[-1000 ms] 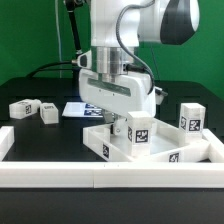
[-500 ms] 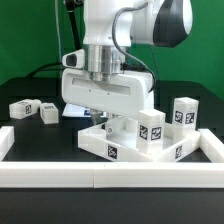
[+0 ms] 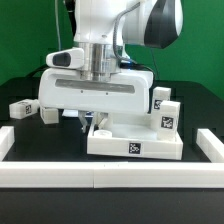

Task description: Assemble square table

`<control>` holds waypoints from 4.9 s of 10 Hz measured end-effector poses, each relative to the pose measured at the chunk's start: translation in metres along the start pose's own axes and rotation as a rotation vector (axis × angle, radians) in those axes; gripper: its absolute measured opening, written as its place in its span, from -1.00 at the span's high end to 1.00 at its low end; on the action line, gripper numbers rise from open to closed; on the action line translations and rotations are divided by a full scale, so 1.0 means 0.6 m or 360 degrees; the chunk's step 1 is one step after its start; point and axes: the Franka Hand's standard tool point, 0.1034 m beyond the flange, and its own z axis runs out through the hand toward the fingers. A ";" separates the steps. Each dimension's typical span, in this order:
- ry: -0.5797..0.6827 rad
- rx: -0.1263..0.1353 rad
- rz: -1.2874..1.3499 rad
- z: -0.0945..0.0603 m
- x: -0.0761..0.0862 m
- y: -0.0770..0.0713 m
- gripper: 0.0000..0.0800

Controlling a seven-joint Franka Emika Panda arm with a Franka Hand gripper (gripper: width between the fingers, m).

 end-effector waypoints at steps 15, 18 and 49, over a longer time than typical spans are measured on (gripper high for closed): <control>0.0121 -0.0204 -0.1767 -0.024 0.139 -0.046 0.82; 0.0210 -0.0247 -0.2013 -0.019 0.216 -0.142 0.80; 0.0390 -0.0350 -0.2343 -0.019 0.240 -0.222 -0.62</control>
Offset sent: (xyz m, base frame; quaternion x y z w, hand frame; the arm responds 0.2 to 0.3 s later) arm 0.0789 0.0488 -0.0013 -0.0529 0.0630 -0.3042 0.9490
